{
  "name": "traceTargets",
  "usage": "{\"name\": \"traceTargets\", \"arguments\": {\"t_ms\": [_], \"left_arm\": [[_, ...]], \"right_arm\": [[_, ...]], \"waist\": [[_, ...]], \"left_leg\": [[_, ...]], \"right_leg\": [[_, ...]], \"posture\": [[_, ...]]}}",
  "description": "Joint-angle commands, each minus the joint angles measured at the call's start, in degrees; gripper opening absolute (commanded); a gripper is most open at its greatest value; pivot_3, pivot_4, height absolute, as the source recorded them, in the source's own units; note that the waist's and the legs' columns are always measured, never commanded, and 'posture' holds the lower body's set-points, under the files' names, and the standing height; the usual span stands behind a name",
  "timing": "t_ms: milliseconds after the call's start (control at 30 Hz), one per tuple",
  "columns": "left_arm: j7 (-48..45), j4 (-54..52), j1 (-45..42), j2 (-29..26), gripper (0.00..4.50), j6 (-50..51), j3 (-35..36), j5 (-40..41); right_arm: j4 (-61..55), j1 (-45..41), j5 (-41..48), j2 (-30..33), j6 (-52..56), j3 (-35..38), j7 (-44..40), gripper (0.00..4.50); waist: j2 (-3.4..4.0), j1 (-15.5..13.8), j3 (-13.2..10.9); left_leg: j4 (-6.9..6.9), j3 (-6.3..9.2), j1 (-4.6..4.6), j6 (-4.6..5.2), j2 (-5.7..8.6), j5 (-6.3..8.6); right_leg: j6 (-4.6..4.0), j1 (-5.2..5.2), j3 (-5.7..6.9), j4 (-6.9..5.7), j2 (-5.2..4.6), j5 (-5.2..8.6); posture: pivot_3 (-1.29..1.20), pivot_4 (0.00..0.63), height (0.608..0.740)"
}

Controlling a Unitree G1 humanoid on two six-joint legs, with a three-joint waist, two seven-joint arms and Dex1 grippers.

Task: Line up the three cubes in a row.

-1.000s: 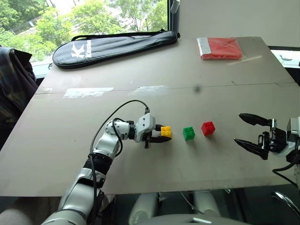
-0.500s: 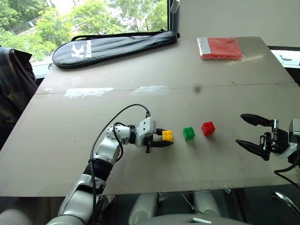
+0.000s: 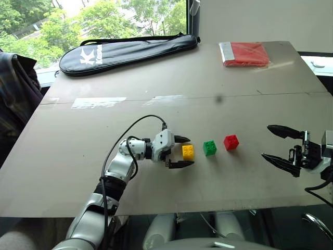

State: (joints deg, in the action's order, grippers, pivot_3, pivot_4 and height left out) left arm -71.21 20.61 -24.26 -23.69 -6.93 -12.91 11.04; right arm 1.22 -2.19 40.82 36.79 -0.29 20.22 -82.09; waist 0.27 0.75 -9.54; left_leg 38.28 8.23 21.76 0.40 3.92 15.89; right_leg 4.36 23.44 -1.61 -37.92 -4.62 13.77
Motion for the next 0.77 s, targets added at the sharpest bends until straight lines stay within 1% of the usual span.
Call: {"name": "traceTargets", "arguments": {"t_ms": [33,200,267,333,433,567,767], "left_arm": [[0.4,-4.0,2.9,-2.0,4.47,1.6,3.9,3.6],[-2.4,-16.9,10.9,-7.1,4.47,9.5,11.1,14.9],[-2.4,-21.6,14.6,-9.5,4.47,12.7,13.0,17.5],[-0.9,-27.4,21.6,-12.6,4.47,15.4,16.3,19.1],[4.7,-31.5,29.1,-14.1,4.47,16.9,19.4,17.0],[16.6,-35.8,38.1,-12.5,4.47,16.2,20.8,8.9],[24.8,-42.1,46.1,-9.5,4.47,15.8,21.6,6.4]], "right_arm": [[-1.0,1.0,0.3,0.1,-0.8,0.9,-0.3,4.50],[0.5,3.7,-0.8,-0.5,-2.1,1.1,-0.3,4.50],[1.1,4.6,-1.0,-0.7,-2.6,1.3,-0.2,4.50],[2.3,6.0,-1.9,-1.3,-3.9,1.3,-0.3,4.50],[3.4,7.5,-3.6,-2.1,-5.9,1.0,0.5,4.50],[5.0,9.5,-7.2,-3.3,-9.0,0.6,3.1,4.50],[5.1,12.2,-10.3,-4.4,-10.9,1.0,8.6,4.50]], "waist": [[0.00,0.2,0.0],[0.00,0.3,0.0],[0.00,0.1,0.0],[0.00,0.0,0.0],[0.00,0.0,0.0],[-0.01,-0.2,0.0],[0.01,-0.4,0.0]], "left_leg": [[0.00,0.00,0.00,0.00,-0.01,0.00],[-0.05,-0.02,0.06,-0.01,-0.12,0.00],[-0.04,-0.02,0.08,0.00,-0.11,0.01],[-0.04,-0.04,0.06,0.01,-0.11,0.02],[-0.11,-0.10,0.00,0.03,-0.12,0.03],[-0.12,-0.11,0.00,0.03,-0.13,0.03],[-0.12,-0.15,-0.05,0.03,-0.13,0.04]], "right_leg": [[0.00,0.01,-0.01,0.00,0.01,0.00],[-0.01,0.11,-0.05,0.01,0.06,0.00],[-0.01,0.10,-0.05,0.03,0.04,0.00],[-0.01,0.08,-0.07,0.04,0.03,0.00],[-0.02,0.06,-0.16,0.07,0.01,0.01],[-0.02,0.06,-0.17,0.08,0.02,0.01],[-0.02,0.01,-0.20,0.08,0.00,0.02]], "posture": [[0.00,0.150,0.732],[0.00,0.150,0.732],[0.00,0.150,0.732],[0.00,0.150,0.732],[0.00,0.150,0.732],[0.00,0.150,0.732],[0.00,0.150,0.732]]}}
